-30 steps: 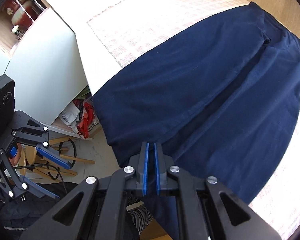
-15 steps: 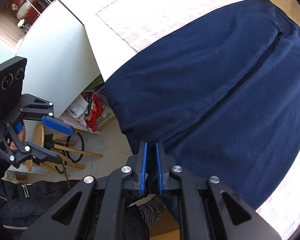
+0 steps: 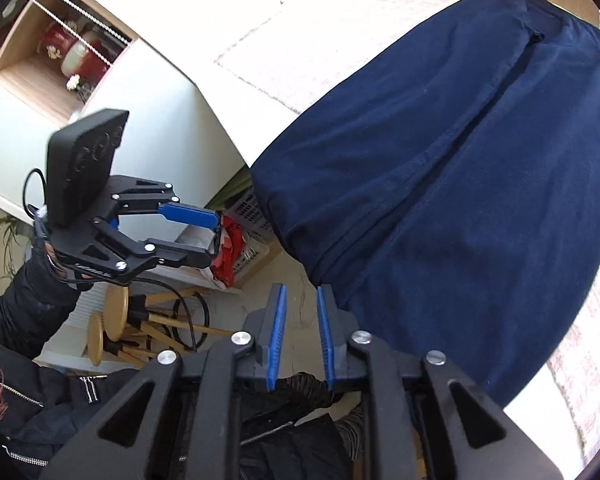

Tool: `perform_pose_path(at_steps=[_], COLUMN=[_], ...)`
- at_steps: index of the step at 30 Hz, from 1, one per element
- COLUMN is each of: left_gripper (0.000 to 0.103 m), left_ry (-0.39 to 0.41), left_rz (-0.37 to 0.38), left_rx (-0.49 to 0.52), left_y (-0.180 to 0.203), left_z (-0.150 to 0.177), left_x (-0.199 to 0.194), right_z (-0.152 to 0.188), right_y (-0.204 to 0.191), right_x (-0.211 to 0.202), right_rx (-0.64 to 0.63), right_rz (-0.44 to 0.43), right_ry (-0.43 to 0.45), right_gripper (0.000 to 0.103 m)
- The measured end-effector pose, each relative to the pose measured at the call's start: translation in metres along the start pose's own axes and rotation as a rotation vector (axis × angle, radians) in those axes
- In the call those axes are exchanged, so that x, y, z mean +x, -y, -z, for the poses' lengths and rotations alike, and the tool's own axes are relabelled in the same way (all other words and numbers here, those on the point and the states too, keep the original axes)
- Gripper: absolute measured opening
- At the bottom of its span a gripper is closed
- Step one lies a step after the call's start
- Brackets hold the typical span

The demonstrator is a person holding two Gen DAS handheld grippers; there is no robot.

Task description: Fold clothes

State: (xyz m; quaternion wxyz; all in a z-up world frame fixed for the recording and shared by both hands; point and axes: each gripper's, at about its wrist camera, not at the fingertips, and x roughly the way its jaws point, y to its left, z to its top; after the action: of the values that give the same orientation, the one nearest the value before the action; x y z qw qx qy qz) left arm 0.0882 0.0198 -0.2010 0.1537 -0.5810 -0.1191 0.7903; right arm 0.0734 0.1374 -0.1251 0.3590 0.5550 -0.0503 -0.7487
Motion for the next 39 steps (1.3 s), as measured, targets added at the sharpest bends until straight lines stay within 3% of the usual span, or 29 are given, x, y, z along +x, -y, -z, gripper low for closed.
perform_pose_path(at_steps=[1, 4, 9, 11, 16, 19, 27, 32, 36, 37, 39], left_gripper=[0.044, 0.044, 0.044, 0.044, 0.044, 0.050, 0.050, 0.050, 0.050, 0.048, 0.032], left_ry=[-0.010, -0.054, -0.110, -0.135, -0.154, -0.132, -0.094, -0.078, -0.062, -0.060, -0.054], left_rz=[-0.004, -0.013, -0.009, 0.002, 0.015, 0.044, 0.087, 0.100, 0.136, 0.141, 0.138], left_rx=[0.000, 0.021, 0.145, 0.190, 0.312, 0.341, 0.365, 0.382, 0.339, 0.348, 0.393], left_y=[-0.007, -0.026, -0.043, -0.045, -0.043, -0.043, -0.034, -0.026, -0.029, -0.027, -0.020], left_z=[0.000, 0.000, -0.003, -0.003, 0.002, 0.000, -0.009, -0.014, -0.017, -0.016, -0.013], left_x=[0.003, 0.015, 0.037, 0.046, 0.050, 0.050, 0.063, 0.073, 0.076, 0.076, 0.075], right_z=[0.011, 0.054, 0.121, 0.132, 0.138, 0.139, 0.139, 0.126, 0.121, 0.121, 0.121], right_y=[0.004, 0.011, 0.016, 0.020, 0.025, 0.039, 0.076, 0.087, 0.096, 0.098, 0.101], right_x=[-0.011, -0.036, -0.046, -0.043, -0.008, -0.004, -0.021, -0.025, -0.035, -0.040, -0.048], right_rx=[0.029, 0.126, 0.313, 0.353, 0.316, 0.325, 0.373, 0.334, 0.322, 0.319, 0.315], right_rz=[0.012, 0.078, 0.390, 0.438, 0.534, 0.484, 0.361, 0.328, 0.302, 0.297, 0.282], right_ry=[0.028, 0.098, 0.170, 0.186, 0.195, 0.220, 0.275, 0.247, 0.234, 0.233, 0.233], right_gripper=[0.055, 0.056, 0.062, 0.062, 0.062, 0.062, 0.062, 0.062, 0.062, 0.062, 0.062])
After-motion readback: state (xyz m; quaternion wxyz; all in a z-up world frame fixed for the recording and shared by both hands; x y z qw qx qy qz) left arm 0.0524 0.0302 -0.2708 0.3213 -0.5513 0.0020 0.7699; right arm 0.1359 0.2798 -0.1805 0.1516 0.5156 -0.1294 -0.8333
